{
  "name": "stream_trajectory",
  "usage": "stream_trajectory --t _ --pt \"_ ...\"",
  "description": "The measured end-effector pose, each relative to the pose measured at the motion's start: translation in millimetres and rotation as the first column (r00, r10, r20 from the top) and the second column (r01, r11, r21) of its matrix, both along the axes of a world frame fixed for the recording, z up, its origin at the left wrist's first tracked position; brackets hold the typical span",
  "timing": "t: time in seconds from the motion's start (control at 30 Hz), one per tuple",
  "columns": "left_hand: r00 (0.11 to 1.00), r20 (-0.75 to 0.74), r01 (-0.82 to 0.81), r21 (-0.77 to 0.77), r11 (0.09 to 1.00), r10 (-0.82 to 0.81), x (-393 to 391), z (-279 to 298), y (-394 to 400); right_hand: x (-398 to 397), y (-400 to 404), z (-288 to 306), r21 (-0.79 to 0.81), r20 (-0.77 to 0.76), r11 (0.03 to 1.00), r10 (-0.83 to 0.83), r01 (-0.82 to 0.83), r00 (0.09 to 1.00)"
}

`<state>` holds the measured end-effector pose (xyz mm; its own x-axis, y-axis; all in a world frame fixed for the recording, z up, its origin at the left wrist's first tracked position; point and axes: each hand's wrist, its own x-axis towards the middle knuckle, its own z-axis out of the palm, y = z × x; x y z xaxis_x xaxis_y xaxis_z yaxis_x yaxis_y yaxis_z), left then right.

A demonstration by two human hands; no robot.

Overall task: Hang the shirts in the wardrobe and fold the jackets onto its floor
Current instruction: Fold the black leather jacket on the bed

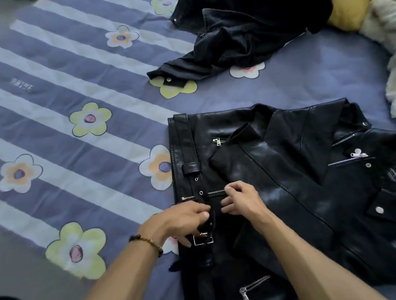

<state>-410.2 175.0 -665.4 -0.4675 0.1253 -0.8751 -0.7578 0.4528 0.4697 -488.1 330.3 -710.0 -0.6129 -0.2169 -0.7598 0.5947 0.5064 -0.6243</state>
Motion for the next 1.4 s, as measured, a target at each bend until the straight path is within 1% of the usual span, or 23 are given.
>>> stream_trajectory --t 0.07,0.17,0.2,0.27,0.3,0.37,0.47,0.53,0.57,0.6,0.63,0.67,0.73,0.8,0.87,0.9,0.97,1.03,1.07,1.13,1.2,1.33,1.4 --pt "0.995 -0.063 0.069 -0.087 0.994 -0.075 5 -9 4 0 8 3 -0.022 0.034 0.998 -0.055 0.056 0.998" --pt "0.986 -0.137 0.067 -0.171 0.983 -0.091 2 -28 0 -3 15 -1 0.015 -0.035 1.000 -0.012 0.013 0.999" --pt "0.974 -0.166 0.114 -0.235 0.965 -0.155 -2 -32 -2 -6 15 -2 0.029 -0.066 1.000 -0.002 0.004 0.998" --pt "0.911 -0.248 0.195 -0.448 0.873 -0.330 -13 -38 -1 -15 17 -2 0.041 -0.141 0.999 -0.017 0.023 0.990" --pt "0.880 -0.296 0.175 -0.527 0.831 -0.373 -23 -41 -1 -25 17 -2 0.047 -0.184 0.998 -0.042 0.051 0.982" --pt "0.838 -0.397 0.087 -0.579 0.811 -0.374 -40 -43 1 -43 21 -2 0.093 -0.297 0.992 -0.048 0.079 0.954" --pt "0.776 -0.530 -0.058 -0.600 0.798 -0.343 -87 -54 -4 -94 32 -9 0.301 -0.522 0.954 0.151 0.015 0.839" --pt "0.688 -0.611 -0.128 -0.633 0.763 -0.392 -124 -61 -10 -131 37 -11 0.475 -0.567 0.877 0.365 -0.069 0.738" --pt "0.640 -0.639 -0.164 -0.657 0.735 -0.428 -141 -64 -14 -147 37 -12 0.567 -0.530 0.814 0.478 -0.127 0.700" --pt "0.604 -0.646 -0.196 -0.688 0.698 -0.467 -157 -66 -18 -161 36 -11 0.648 -0.468 0.740 0.574 -0.181 0.672" --pt "0.605 -0.614 -0.192 -0.730 0.656 -0.506 -172 -68 -23 -176 34 -13 0.699 -0.404 0.677 0.641 -0.231 0.653" --pt "0.637 -0.553 -0.156 -0.774 0.613 -0.536 -187 -72 -27 -193 32 -17 0.731 -0.347 0.626 0.685 -0.273 0.641" --pt "0.723 -0.381 -0.008 -0.839 0.544 -0.576 -204 -74 -37 -216 29 -22 0.725 -0.263 0.594 0.707 -0.348 0.657" --pt "0.770 -0.249 0.126 -0.843 0.523 -0.587 -216 -76 -49 -234 29 -27 0.696 -0.187 0.585 0.707 -0.416 0.682" --pt "0.766 -0.216 0.174 -0.837 0.519 -0.606 -223 -75 -60 -245 31 -32 0.748 -0.125 0.485 0.773 -0.453 0.622" --pt "0.755 -0.230 0.173 -0.834 0.524 -0.615 -225 -72 -64 -247 34 -31 0.807 -0.129 0.411 0.824 -0.425 0.552" --pt "0.747 -0.257 0.173 -0.816 0.552 -0.614 -226 -69 -70 -249 35 -29 0.921 -0.152 0.268 0.914 -0.281 0.376" --pt "0.748 -0.302 0.136 -0.802 0.581 -0.591 -222 -65 -74 -249 36 -25 0.961 -0.154 0.207 0.952 -0.183 0.266" --pt "0.738 -0.344 0.096 -0.798 0.594 -0.581 -217 -62 -73 -246 39 -23 0.962 -0.176 0.222 0.951 -0.160 0.256" --pt "0.719 -0.419 0.012 -0.791 0.612 -0.555 -202 -55 -65 -237 50 -21 0.945 -0.258 0.299 0.930 -0.131 0.263" --pt "0.736 -0.449 -0.022 -0.764 0.645 -0.507 -173 -46 -46 -218 66 -17 0.929 -0.337 0.363 0.910 -0.074 0.240" --pt "0.747 -0.475 0.015 -0.688 0.726 -0.466 -103 -48 -4 -176 101 -11 0.908 -0.415 0.418 0.897 0.015 0.154" --pt "0.730 -0.489 0.050 -0.659 0.751 -0.478 -76 -53 8 -154 120 -13 0.913 -0.406 0.407 0.903 0.022 0.138"
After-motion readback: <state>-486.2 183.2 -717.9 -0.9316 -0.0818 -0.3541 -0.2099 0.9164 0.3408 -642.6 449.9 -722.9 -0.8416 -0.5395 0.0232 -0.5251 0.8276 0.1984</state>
